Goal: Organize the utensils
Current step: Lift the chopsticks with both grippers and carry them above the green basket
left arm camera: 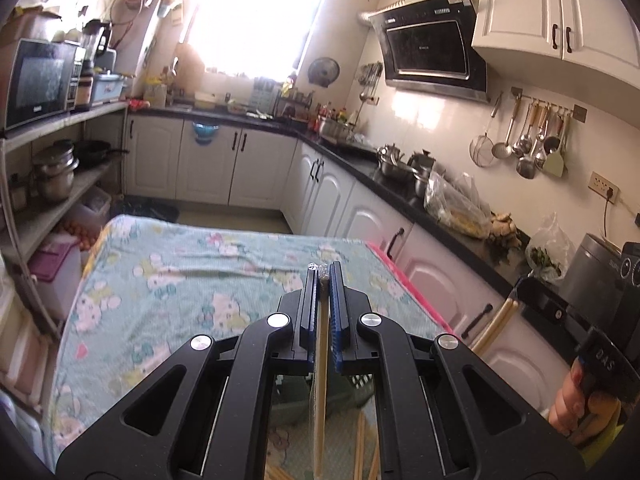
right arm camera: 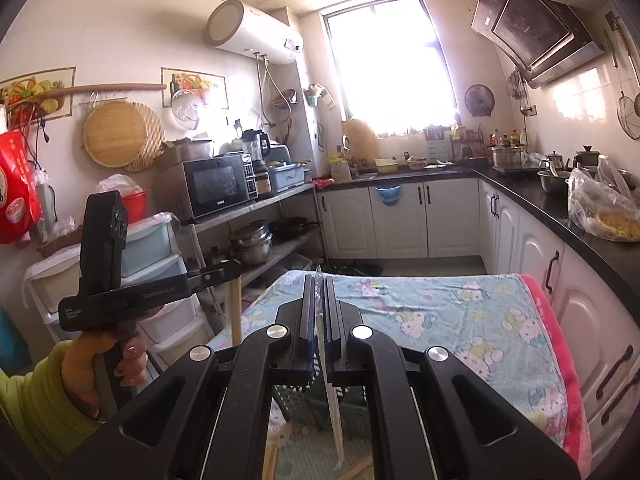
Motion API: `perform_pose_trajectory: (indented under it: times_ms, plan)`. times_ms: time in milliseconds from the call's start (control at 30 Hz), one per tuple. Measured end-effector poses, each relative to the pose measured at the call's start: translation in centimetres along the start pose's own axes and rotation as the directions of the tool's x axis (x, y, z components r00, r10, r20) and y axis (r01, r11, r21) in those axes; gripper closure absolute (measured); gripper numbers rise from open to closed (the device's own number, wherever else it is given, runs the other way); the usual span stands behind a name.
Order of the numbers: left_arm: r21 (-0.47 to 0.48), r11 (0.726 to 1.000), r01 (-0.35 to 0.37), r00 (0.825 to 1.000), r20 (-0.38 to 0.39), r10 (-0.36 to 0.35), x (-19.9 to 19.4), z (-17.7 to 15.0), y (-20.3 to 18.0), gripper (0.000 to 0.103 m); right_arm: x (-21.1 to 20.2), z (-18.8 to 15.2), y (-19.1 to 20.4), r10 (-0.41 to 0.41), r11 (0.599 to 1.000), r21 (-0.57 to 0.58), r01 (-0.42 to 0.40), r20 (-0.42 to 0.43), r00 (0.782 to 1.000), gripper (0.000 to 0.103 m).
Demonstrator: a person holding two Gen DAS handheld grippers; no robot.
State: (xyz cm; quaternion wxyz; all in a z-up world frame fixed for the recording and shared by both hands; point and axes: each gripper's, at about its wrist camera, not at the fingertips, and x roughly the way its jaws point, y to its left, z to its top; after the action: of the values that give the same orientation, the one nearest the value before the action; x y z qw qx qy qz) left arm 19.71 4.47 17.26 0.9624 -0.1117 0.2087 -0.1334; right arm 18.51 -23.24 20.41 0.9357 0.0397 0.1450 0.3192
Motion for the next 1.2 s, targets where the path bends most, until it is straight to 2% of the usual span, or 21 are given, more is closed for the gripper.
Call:
perform_pose_trajectory:
  times_ms: [333,600,800,967,1200]
  plan:
    - [0.003,0.999,-0.045,0.997,0.066,0.044,1.2,3.1,-0.3,0.1,1.7,2.8,0.6,0.013,1.0,-0.012,-0.012,0.041,0.999,0.099]
    - [0.02,0.995,-0.1,0.989,0.112,0.097,2.8,4.2,-0.4,0.1,2.4,4.5,0.1,0.005,1.0,0.006,-0.005,0.074,0.997,0.099]
    - [0.024,0.991,-0.135,0.981,0.14,0.13,3.9,3.9,-0.1,0.1,2.8,4.8,-0.6,-0.034,0.999,0.005,0.034,0.1,0.994,0.099]
    - [0.026,0.988,-0.154,0.976,0.16,0.148,4.8,2.9,0.4,0.1,3.7,4.4,-1.1,-0.065,0.998,0.017,0.063,0.09,0.994,0.099]
    - [0.039,0.988,-0.148,0.979,0.149,0.141,6.2,1.7,1.3,0.1,5.5,3.2,-1.1,-0.118,0.993,0.009,0.118,0.066,0.991,0.099]
